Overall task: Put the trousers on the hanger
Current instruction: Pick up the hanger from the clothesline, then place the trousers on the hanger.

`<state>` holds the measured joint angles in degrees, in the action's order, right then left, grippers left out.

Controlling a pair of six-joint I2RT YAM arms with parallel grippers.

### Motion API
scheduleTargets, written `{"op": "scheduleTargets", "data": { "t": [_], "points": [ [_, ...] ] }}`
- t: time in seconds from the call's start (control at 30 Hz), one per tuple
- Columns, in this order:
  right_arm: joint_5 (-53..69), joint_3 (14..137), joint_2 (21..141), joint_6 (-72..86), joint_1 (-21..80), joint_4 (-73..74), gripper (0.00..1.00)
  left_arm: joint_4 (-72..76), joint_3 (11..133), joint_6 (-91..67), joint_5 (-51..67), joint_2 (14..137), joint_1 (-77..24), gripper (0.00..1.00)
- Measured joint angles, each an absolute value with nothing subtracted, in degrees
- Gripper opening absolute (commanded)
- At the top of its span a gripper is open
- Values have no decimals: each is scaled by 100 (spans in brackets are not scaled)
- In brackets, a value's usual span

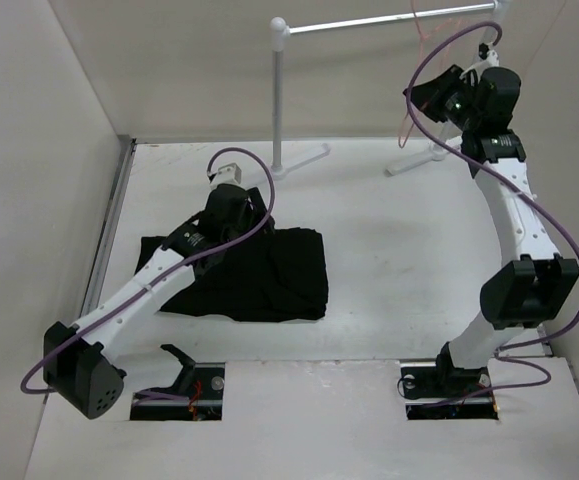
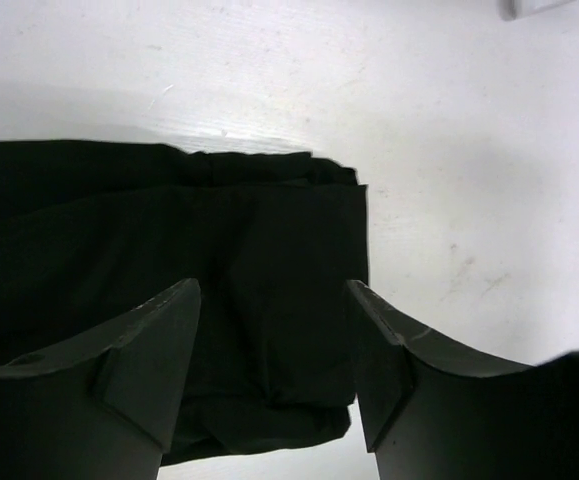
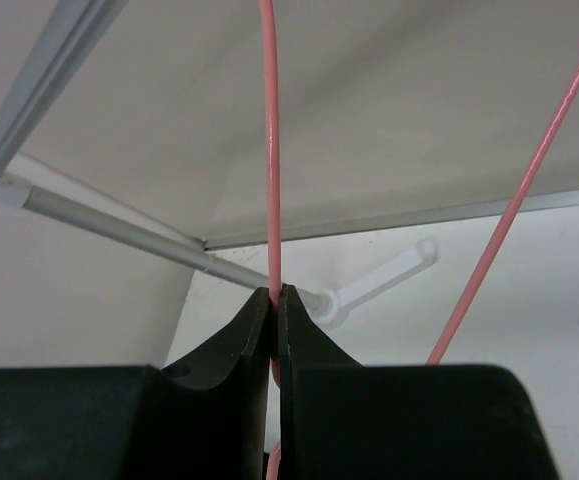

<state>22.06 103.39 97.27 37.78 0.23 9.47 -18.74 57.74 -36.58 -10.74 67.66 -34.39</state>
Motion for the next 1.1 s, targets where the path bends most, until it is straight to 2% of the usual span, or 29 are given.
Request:
{"op": "scheduleTargets", "data": {
  "t": [0.43, 0.67, 0.83, 1.1],
  "points": [
    [2281, 7655, 8571, 3776, 530, 322, 4, -1426, 7470, -3677, -582, 7472, -3682, 60],
    [1970, 5701, 7437, 3795, 1527, 257, 3, -1140, 8191, -3688, -495, 8477, -4292, 61],
    [1664, 4757, 6696, 3892, 2036, 314, 3, -1083, 8547, -3686, -484, 9271, -4576, 60],
    [1170, 4152, 6101, 4007, 2681, 410, 3, -1044, 8930, -3640, -867, 10193, -4812, 50]
  ]
}}
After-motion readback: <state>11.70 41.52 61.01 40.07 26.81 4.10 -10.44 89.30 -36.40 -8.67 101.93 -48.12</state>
